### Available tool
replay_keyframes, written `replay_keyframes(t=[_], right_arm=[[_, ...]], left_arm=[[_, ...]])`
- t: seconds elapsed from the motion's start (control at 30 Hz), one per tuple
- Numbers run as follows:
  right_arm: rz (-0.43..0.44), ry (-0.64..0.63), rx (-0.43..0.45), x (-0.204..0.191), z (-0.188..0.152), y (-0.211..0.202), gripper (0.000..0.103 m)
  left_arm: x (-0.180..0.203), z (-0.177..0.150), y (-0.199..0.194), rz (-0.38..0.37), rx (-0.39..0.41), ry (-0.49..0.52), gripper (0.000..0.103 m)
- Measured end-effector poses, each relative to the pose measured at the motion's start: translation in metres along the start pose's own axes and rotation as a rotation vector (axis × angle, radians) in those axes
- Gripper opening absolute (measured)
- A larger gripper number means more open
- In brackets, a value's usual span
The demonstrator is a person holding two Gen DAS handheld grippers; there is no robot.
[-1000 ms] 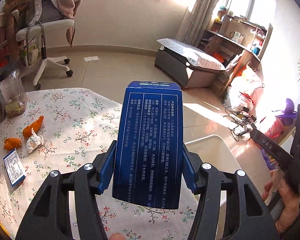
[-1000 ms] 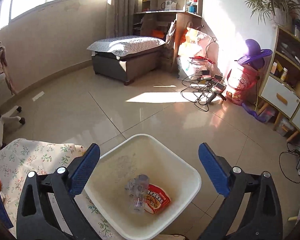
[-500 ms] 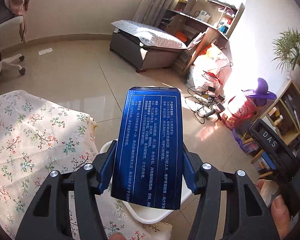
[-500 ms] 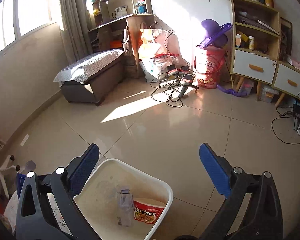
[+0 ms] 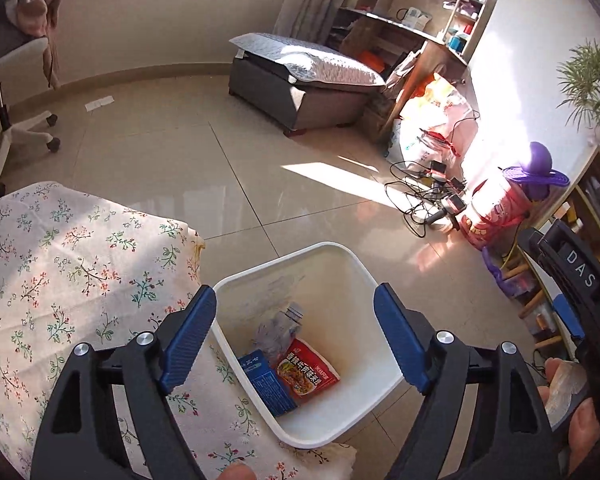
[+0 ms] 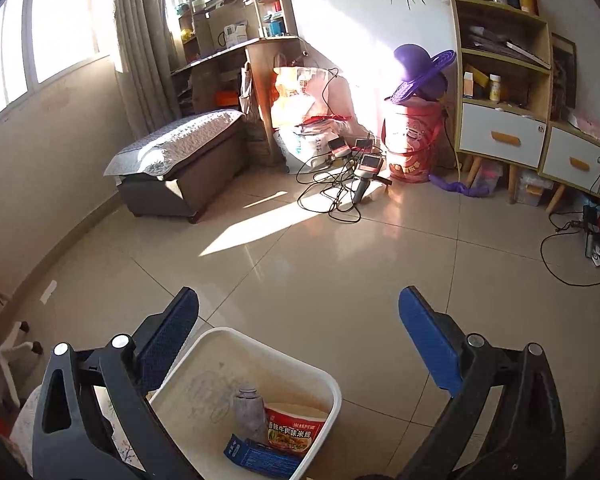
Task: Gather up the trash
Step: 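Return both grippers to the table and reach the left gripper toward the yellow packet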
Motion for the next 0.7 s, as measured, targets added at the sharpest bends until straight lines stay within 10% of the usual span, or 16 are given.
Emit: replay_keyframes(t=[0.37, 0.7], right_arm=[[0.118, -0.252, 0.024, -0.088, -0.033, -0.031, 0.096], [0.289, -0.469, 0.035, -0.179, -0.074, -0.077, 0.096]], left_arm=[[-0.099, -0.005, -0.049, 0.364, 0.15, -0.089, 0.092], [-0.194, -0.022, -0.111, 0.544, 0.218, -0.226, 0.092]])
Point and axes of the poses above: each gripper's, at about its wrist camera, not at the fingertips, and y roughly the way its jaws point, x to its right, z to its top, the point moved 5 cm from there along y, roughly the way its jaws point, and after that the axes turned 9 degrees about -y, right-handed, at the moved point
